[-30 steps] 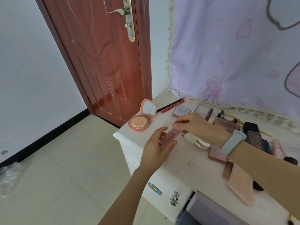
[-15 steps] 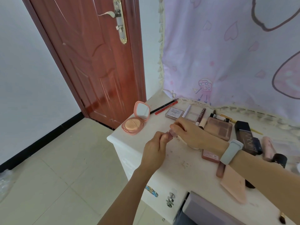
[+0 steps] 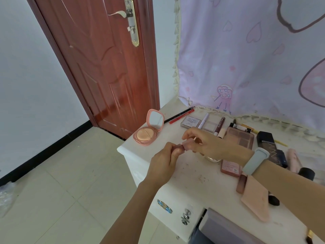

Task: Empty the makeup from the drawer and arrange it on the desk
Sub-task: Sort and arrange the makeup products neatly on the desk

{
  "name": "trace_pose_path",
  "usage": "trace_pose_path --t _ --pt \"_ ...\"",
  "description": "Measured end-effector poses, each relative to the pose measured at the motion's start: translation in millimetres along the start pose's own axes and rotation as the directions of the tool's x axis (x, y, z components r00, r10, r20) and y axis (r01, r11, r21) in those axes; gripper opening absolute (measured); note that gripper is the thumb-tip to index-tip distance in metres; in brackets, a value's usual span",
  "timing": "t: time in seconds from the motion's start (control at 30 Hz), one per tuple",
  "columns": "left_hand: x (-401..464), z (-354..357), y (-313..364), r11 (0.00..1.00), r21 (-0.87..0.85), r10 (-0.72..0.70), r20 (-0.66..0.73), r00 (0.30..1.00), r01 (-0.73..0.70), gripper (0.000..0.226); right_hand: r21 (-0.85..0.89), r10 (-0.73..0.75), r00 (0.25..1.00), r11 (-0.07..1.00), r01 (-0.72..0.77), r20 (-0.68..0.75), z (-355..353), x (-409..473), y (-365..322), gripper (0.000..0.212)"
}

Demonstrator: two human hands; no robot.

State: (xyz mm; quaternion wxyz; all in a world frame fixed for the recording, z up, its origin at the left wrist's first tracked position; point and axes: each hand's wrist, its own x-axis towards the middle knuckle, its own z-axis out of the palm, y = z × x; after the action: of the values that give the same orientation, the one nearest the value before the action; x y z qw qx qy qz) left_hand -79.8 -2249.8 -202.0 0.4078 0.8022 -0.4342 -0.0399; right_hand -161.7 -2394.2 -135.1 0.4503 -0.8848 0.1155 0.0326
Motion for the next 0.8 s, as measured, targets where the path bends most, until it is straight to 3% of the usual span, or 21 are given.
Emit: trace_pose_path --t 0.07,0.17,0.27,0.3,0.43,0.57,0.67,0.73,0.8 --pt "-0.5 -1.7 -2.5 0.998 0.062 0.022 -0.004 1.0 -0.021 0.062 0.048 0.024 1.0 0.999 -0.024 0.006 -1.6 0.4 0.6 0.015" --pt "-0.7 -2.7 -5.3 0.986 0.154 0.069 0.008 0.998 -0.069 0.06 -0.03 0.054 0.998 0.998 -0.055 -0.011 -2.2 3.0 1.3 0.026" --pt "-0.9 -5.4 -4.8 0.983 0.16 0.088 0.0 0.996 -0.087 0.073 -0.083 -0.029 0.999 0.996 0.028 -0.022 -0.6 2.8 5.4 0.006" --pt "-0.8 -6.3 -5.0 0.982 0.165 0.094 0.002 0.996 -0.093 0.077 -0.094 -0.062 0.998 0.994 0.059 -0.021 -0.3 3.1 6.4 0.009" --pt "2.6 -8.9 -8.7 0.981 0.166 0.107 -0.026 0.994 -0.101 0.059 -0.018 -0.049 0.999 0.999 0.049 -0.022 -0.9 4.6 2.9 0.012" --pt "1.6 -8.8 -15.9 0.981 0.16 0.117 -0.011 0.993 -0.114 0.075 -0.214 -0.047 0.998 0.975 0.052 0.03 -3.4 4.2 0.0 0.012" --pt "3.0 -8.1 -18.5 0.995 0.03 0.094 -0.01 0.996 -0.094 0.075 -0.391 -0.088 0.996 0.916 0.083 0.008 -0.7 2.7 -0.3 0.015" --pt "4.6 -9.6 -17.5 0.997 -0.044 0.069 0.02 0.997 -0.069 0.07 -0.493 -0.126 0.992 0.863 0.105 -0.009 0.9 4.1 0.7 0.018" --pt "6.3 -12.6 -16.6 0.998 -0.034 0.063 0.064 0.996 -0.061 0.049 -0.616 -0.177 0.984 0.774 0.146 0.011 3.0 7.8 4.8 0.03"
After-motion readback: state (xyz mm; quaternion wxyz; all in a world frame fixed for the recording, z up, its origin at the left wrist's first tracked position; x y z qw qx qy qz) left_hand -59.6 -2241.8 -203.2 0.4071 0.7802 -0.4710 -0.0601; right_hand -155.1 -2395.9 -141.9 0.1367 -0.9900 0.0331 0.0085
